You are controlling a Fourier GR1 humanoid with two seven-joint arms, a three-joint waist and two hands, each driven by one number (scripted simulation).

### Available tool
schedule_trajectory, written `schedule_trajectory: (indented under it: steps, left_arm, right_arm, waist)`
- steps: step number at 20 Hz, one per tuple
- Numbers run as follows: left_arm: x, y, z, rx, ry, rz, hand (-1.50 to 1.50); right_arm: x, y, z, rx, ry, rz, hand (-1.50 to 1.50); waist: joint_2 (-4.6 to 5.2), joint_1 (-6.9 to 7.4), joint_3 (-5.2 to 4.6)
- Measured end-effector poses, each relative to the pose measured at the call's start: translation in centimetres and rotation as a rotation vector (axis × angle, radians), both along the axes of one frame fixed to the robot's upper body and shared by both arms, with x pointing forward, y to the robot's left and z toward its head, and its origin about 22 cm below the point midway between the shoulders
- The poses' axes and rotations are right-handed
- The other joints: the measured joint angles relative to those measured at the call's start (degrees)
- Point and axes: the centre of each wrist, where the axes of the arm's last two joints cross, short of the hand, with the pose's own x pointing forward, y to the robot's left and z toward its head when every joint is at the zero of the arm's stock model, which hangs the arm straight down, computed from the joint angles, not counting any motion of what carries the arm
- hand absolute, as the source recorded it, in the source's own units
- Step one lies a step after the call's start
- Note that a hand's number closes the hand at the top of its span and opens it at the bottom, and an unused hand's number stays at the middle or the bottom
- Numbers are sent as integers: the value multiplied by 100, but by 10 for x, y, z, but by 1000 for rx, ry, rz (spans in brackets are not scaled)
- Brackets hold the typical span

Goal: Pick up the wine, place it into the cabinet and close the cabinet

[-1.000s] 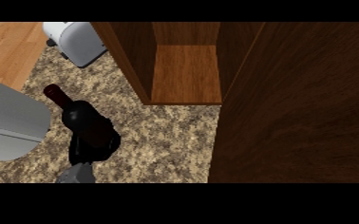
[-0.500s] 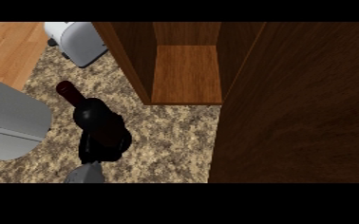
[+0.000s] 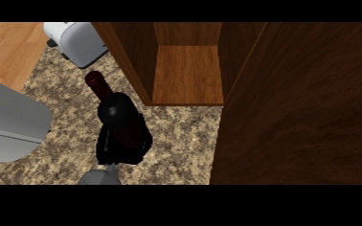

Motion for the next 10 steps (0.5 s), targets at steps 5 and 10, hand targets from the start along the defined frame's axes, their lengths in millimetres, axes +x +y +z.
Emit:
schedule_trajectory:
  steps: [5, 10]
  left_arm:
    - [-8, -27, 12, -25, 35, 0, 150]
    - [-6, -55, 20, -39, 75, 21, 150]
  right_arm:
    - [1, -1, 0, -4, 3, -3, -150]
    - [2, 1, -1, 4, 6, 8, -150]
  waist:
    - [3, -5, -1]
    - [7, -15, -2]
